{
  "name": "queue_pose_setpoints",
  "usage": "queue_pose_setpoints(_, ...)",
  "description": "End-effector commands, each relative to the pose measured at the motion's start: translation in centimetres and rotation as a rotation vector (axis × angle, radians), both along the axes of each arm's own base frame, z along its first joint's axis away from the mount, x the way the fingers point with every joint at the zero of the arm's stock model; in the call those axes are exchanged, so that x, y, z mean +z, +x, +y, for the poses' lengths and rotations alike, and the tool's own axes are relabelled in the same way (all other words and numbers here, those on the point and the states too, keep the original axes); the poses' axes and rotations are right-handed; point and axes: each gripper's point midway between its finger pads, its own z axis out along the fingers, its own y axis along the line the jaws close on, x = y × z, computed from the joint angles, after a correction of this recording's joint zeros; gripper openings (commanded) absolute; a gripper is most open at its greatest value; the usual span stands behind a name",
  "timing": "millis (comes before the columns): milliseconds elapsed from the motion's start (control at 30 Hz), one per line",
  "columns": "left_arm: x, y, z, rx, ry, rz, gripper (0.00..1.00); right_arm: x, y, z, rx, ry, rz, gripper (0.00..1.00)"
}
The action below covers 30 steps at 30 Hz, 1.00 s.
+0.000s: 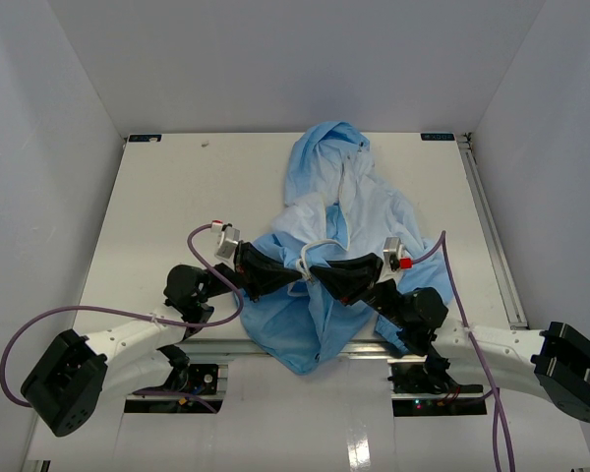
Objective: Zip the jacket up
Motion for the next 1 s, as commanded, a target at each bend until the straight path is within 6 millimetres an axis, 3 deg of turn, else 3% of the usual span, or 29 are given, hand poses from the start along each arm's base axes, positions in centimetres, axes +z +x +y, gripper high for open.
queue_pose_setpoints(0, 1.6, 0.2, 0.2, 0.032, -0.042, -0.016, 0.0, 5.5, -1.0, -3.0, -0.029, 0.242, -0.103, 0.08)
queue_pose_setpoints(467, 0.9, 1.5, -0.3, 0.086, -0.015, 0.019, 0.0, 6.5, -0.6, -5.0, -0.081, 0.34, -0.096, 0.08)
queue_pose_setpoints(600, 0.7, 2.2, -0.1, 0.131, 0.011, 0.048, 0.0, 6.1, -0.8, -4.3, -0.067, 0.286, -0.107, 0.08)
queue_pose_setpoints(767, 0.4, 2.1, 0.3, 0.147, 0.031, 0.052, 0.0, 3.0, -0.6, -4.1, -0.084, 0.173, -0.071, 0.08)
queue_pose_setpoints(967, 0.0, 1.4, 0.0, 0.093, 0.029, 0.087, 0.0, 3.1, -0.9, -4.4, -0.085, 0.164, -0.094, 0.08)
